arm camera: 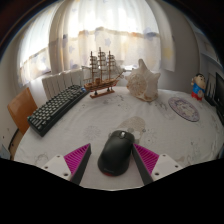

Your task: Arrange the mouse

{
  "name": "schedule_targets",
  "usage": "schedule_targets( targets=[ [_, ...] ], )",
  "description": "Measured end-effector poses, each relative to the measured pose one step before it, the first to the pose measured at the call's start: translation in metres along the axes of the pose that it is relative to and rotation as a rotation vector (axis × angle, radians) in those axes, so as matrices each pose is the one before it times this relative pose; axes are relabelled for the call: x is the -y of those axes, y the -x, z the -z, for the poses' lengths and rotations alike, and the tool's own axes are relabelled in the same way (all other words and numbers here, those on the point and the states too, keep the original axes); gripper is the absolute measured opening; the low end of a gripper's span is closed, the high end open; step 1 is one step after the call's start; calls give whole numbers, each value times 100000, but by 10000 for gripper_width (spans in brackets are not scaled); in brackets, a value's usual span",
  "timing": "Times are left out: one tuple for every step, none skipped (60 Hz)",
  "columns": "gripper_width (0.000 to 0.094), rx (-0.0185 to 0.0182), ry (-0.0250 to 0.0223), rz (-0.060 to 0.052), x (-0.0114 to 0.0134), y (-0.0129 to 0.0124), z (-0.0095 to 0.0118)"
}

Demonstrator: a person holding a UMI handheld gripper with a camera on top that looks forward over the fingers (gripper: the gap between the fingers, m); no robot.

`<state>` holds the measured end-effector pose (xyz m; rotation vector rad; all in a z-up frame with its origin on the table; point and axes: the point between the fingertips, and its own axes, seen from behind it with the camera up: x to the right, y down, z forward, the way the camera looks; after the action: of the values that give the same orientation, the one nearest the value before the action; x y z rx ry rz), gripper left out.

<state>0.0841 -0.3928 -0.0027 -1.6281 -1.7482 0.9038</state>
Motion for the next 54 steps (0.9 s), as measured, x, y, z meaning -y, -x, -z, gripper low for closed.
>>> schedule_targets(
  targets=[
    [861, 215, 114, -275, 171, 5, -202],
    [861, 144, 112, -237, 163, -4, -219],
    [861, 135, 161, -156, 152, 14, -189],
    [861, 293, -80, -75, 109, -7, -698],
    [863, 194, 244, 90, 89, 71, -91],
    [861, 237, 223, 168, 99, 70, -150],
    [858, 234, 130, 197, 114, 75, -160],
    [856, 326, 65, 258, 132, 90, -148],
    [852, 456, 51, 327, 131, 126, -153],
    [848, 513, 50, 350, 107, 119, -123],
    [837, 460, 136, 394, 89, 94, -150],
    [819, 272, 195, 311, 66, 32, -150],
    [800, 52, 180, 231, 65, -17, -145],
    [775, -324, 210, 129, 47, -14, -115],
    [745, -400, 177, 355, 7, -123, -172],
    [716, -626, 268, 359, -35, -175, -160],
    [685, -868, -208, 536, 131, -189, -92],
    [651, -501, -472, 380, 127, -123, -123],
    [624, -149, -101, 188, 36, -12, -110],
    [592, 304, -194, 63, 87, 66, -93],
    [547, 346, -162, 89, 68, 45, -97],
    [513, 290, -36, 322, 48, 79, -57],
    [511, 709, -148, 298, 105, -17, -17],
    [504, 181, 92, 407, 21, 45, -60],
    [497, 147, 257, 383, 47, 2, -30],
    [488, 141, 120, 348, 94, -14, -24],
    [482, 148, 275, 224, 55, -48, -29],
    [477, 181, 309, -180, 81, -76, 19],
    [473, 222, 268, -669, 124, -108, 72],
    [465, 347, 160, -1074, 218, -113, 129],
    [461, 335, 8, -1225, 311, -155, 199],
    [457, 385, -43, -1176, 424, -205, 284],
    [455, 217, -172, -982, 521, -301, 330],
    [451, -239, -252, -628, 613, -464, 380],
    [449, -448, -358, -301, 724, -543, 414],
    [447, -316, -499, -276, 805, -540, 445],
    [447, 158, -855, -615, 923, -495, 476],
    [447, 463, -1114, -993, 1043, -505, 479],
    [447, 555, -1167, -1046, 1092, -577, 498],
    [447, 537, -914, -870, 1129, -756, 516],
    [447, 39, -1078, -445, 1120, -926, 493],
    [447, -102, -1171, -593, 1193, -1003, 418],
    [446, -273, -1312, -495, 1213, -1101, 372],
    [446, -431, -1310, -310, 1199, -1197, 299],
    [446, -697, -1212, -90, 1117, -1339, 228],
    [447, -1049, -977, -26, 1016, -1469, 128],
    [447, -1324, -696, 51, 917, -1591, 24],
    [447, -1513, -510, 124, 848, -1601, -108],
    [447, -1343, -339, -243, 925, -1605, -76],
    [446, -1587, -753, -113, 722, -1679, -285],
    [446, -1361, -967, -320, 676, -1510, -640],
    [446, -1534, -951, 99, 575, -1649, -572],
    [446, -1707, -566, 502, 375, -1696, -656],
    [446, -1966, -72, 655, 126, -1706, -779]
  ],
)
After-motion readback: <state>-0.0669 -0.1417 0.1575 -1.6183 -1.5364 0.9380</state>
